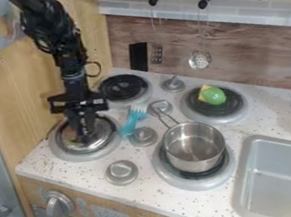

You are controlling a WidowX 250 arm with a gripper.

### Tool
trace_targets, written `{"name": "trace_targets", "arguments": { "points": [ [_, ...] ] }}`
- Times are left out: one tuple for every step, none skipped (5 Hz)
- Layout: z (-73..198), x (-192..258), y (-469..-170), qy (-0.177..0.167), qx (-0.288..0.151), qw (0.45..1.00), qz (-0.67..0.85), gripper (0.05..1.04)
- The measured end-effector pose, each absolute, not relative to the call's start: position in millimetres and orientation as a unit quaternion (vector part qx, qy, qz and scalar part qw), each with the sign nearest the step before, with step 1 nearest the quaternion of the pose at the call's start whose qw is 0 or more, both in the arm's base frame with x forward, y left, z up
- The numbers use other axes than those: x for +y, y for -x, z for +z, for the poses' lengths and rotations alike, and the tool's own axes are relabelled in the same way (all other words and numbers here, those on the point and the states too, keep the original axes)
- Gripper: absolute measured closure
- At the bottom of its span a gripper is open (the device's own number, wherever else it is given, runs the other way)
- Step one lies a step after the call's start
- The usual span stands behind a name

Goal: Move the pot lid to the lower left burner of the stove

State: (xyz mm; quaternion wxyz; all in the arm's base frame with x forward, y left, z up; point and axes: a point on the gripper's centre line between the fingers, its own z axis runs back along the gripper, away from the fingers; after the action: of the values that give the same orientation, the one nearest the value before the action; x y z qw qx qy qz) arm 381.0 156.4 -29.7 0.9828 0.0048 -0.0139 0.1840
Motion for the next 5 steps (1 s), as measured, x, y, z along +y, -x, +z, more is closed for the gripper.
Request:
{"name": "trace_targets", "arguments": {
  "points": [
    [-33.7, 157.1, -384.3, -0.005, -0.013, 0.983, 0.182, 0.842],
    [-34.5, 156.8, -389.4, 0.001, -0.020, 0.983, 0.184, 0.842],
    [-31.8, 157.7, -402.5, 0.011, -0.038, 0.982, 0.185, 0.842],
    [-32.0, 159.5, -408.1, 0.011, -0.042, 0.982, 0.184, 0.842],
    [-32.0, 159.5, -408.1, 0.011, -0.042, 0.982, 0.186, 0.799]
  ]
}}
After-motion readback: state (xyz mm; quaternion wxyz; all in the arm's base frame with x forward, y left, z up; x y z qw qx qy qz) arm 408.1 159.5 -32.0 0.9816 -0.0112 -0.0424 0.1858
